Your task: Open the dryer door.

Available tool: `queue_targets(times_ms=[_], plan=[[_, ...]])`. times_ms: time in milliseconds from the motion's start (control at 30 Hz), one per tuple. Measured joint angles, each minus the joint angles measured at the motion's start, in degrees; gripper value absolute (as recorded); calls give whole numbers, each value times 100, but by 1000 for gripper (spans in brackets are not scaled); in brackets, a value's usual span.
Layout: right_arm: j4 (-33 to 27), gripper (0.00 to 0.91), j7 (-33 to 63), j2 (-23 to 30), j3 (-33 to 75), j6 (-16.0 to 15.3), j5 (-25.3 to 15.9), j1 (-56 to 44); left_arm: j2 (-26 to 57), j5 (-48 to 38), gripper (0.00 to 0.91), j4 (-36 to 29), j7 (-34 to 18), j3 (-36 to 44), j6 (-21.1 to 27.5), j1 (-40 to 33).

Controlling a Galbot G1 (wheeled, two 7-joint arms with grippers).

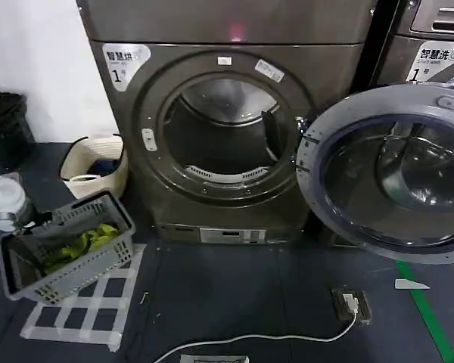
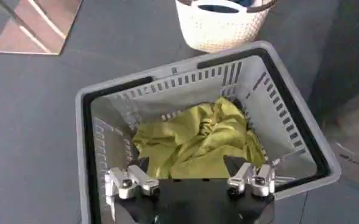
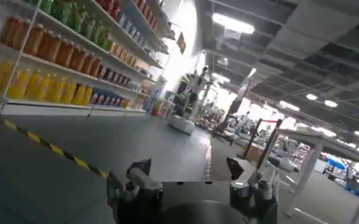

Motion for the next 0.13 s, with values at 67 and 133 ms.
queue_targets(times_ms=[67, 133], plan=[[1, 907, -6, -2, 0, -15, 25, 6, -25, -8, 907, 52, 0, -5, 0, -15], [0, 907, -10, -2, 0, -19, 27, 8, -24, -10, 907, 72, 0, -7, 0, -18]])
